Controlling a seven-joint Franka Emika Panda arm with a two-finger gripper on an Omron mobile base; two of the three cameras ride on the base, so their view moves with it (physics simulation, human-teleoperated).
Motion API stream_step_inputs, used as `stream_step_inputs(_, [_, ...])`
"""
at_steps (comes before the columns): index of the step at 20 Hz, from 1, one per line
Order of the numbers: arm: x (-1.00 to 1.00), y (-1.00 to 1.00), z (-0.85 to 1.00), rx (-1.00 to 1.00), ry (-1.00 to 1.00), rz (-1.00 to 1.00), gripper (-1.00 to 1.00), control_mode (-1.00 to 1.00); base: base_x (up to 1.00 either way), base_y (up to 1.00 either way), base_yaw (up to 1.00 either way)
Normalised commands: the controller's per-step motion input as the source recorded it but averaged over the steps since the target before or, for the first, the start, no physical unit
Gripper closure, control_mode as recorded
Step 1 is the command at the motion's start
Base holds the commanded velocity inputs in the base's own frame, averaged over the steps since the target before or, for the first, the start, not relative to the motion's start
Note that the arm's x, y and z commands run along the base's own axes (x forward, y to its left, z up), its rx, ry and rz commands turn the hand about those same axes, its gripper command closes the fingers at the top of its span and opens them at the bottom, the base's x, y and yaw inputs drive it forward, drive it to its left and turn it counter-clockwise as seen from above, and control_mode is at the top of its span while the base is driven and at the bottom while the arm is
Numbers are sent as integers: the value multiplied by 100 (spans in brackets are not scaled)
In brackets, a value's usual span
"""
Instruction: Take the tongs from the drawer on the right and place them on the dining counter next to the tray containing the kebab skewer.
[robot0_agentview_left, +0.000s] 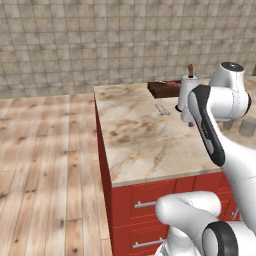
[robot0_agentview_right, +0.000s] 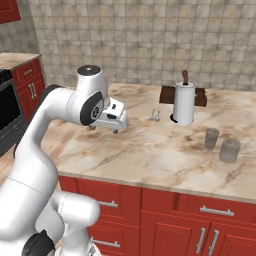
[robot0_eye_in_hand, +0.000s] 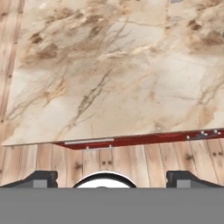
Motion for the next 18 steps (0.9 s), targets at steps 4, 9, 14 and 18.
stream_step_inputs(4, [-14, -55, -14, 0, -3, -12, -100, -100, 0, 0, 0])
stream_step_inputs(9, [-6, -56, -22, 3, -1, -9, -100, -100, 0, 0, 0])
stream_step_inputs(14, [-9, -57, -27, 4, 0, -7, -100, -100, 0, 0, 0])
stream_step_inputs(18, [-9, -47, -22, 0, 0, -11, -100, -100, 0, 0, 0])
